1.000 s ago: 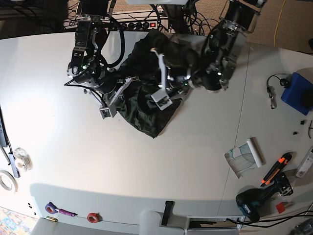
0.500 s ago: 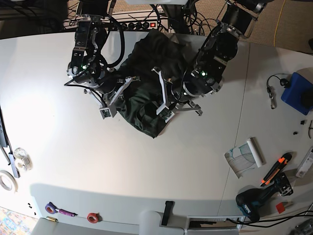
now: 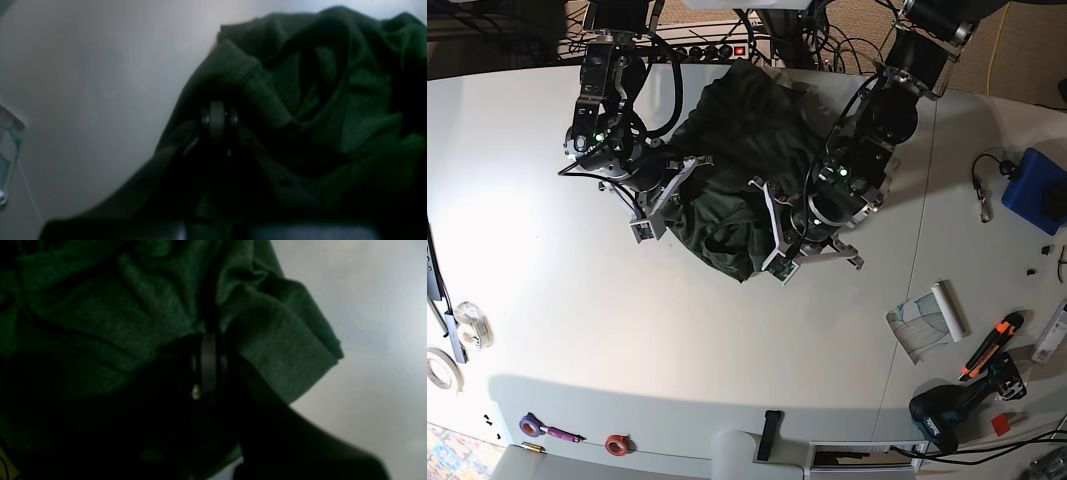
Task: Layout the t-shirt on the table in an organized manner, then fold the t-shirt properly
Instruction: 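Press the bundle side with the left gripper toward the right gripper, then drag the green shirt bundle with the right gripper toward the table corner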
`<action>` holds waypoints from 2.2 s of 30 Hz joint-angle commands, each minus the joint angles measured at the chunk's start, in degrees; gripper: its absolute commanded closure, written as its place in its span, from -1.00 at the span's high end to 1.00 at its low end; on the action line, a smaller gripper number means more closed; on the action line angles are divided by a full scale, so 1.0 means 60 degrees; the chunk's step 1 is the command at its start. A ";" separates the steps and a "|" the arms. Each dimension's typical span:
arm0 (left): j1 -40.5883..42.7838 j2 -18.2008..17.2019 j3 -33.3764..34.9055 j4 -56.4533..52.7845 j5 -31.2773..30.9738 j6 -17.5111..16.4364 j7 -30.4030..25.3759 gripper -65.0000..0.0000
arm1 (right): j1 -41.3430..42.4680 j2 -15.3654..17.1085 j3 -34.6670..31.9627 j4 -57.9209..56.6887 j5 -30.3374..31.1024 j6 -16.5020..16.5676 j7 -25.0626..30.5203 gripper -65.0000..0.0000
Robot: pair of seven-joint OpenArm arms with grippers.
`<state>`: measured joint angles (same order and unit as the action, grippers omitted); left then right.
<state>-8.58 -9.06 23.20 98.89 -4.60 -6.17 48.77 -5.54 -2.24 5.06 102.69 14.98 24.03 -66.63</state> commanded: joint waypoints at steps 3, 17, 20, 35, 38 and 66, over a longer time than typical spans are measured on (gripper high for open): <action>-0.0346 0.0051 -0.0033 0.0310 -0.0022 0.0036 -0.0211 -1.00 | 0.0076 0.0004 -0.0015 0.0106 -0.0007 0.0051 -0.0051 -1.00; -0.0368 0.0051 -0.2357 0.0579 -0.3399 -0.1712 -0.0091 -1.00 | 0.1202 0.0004 -0.0015 0.0623 0.0495 0.0098 -0.0510 -1.00; -0.0364 0.0051 -0.3067 0.0579 -0.4743 -0.2725 0.0484 -1.00 | 0.1435 0.0004 -0.0015 0.0841 0.0495 0.0098 -0.0499 -1.00; -0.0200 -0.0404 -0.3774 0.0557 -0.5329 -0.3479 0.1373 -1.00 | 0.0149 0.0011 -0.0860 0.0885 0.3825 0.2361 -0.2228 -0.62; -0.0011 -0.0401 -0.3774 0.0557 -0.5268 -0.3472 0.1330 -1.00 | -0.0087 0.0007 -0.0896 0.0885 0.3799 0.2455 -0.2113 -0.20; 0.0823 -0.0401 -0.3774 0.0557 -0.5235 -0.3483 0.0874 -1.00 | -0.0055 0.0852 0.0175 -0.1759 -0.1654 -0.0958 0.0739 -1.00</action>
<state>-2.72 -11.40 0.69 101.34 -35.14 -26.85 55.27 -4.43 1.89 5.65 93.19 13.93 21.34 -53.87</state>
